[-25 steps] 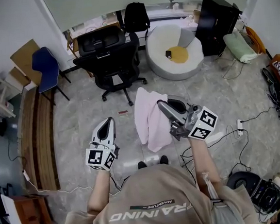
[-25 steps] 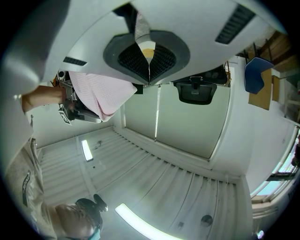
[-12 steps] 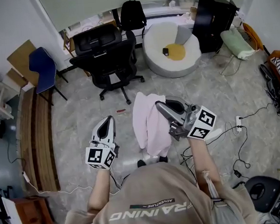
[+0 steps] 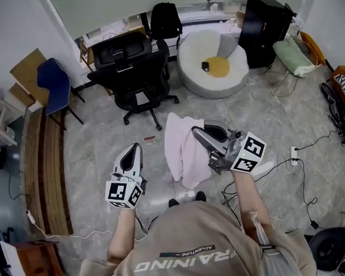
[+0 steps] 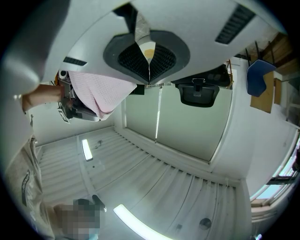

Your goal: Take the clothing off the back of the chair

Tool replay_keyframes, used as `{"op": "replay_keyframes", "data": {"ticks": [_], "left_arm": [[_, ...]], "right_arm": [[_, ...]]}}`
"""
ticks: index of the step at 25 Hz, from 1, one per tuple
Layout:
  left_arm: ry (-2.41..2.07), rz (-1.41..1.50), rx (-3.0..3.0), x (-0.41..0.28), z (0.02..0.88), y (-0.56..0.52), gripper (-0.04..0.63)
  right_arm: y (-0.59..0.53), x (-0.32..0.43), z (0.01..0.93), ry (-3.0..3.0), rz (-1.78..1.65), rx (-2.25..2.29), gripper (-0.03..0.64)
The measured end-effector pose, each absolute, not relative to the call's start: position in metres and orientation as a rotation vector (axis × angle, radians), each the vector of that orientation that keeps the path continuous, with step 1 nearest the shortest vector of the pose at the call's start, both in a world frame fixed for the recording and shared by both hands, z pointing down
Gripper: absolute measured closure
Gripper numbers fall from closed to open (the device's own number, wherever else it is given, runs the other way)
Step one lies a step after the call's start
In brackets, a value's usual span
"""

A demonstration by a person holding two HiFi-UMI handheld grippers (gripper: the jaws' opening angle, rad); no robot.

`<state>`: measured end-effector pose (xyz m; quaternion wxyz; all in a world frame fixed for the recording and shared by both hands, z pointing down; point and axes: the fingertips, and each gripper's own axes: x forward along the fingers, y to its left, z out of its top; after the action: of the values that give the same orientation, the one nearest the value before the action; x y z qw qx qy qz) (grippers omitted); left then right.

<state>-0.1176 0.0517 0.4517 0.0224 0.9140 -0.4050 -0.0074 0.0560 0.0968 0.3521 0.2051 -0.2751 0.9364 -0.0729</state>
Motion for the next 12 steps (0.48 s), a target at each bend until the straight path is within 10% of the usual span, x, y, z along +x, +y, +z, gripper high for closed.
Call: {"op": "replay_keyframes", "data": {"ticks": [12], "left_arm": [[-1.286,-0.018,2.809,-0.1238,0.4544,0.0557,0.581]], "right_arm": [[0.0937,0.0589,0.3579,2.614,-0.218,-0.769,0.571]]}}
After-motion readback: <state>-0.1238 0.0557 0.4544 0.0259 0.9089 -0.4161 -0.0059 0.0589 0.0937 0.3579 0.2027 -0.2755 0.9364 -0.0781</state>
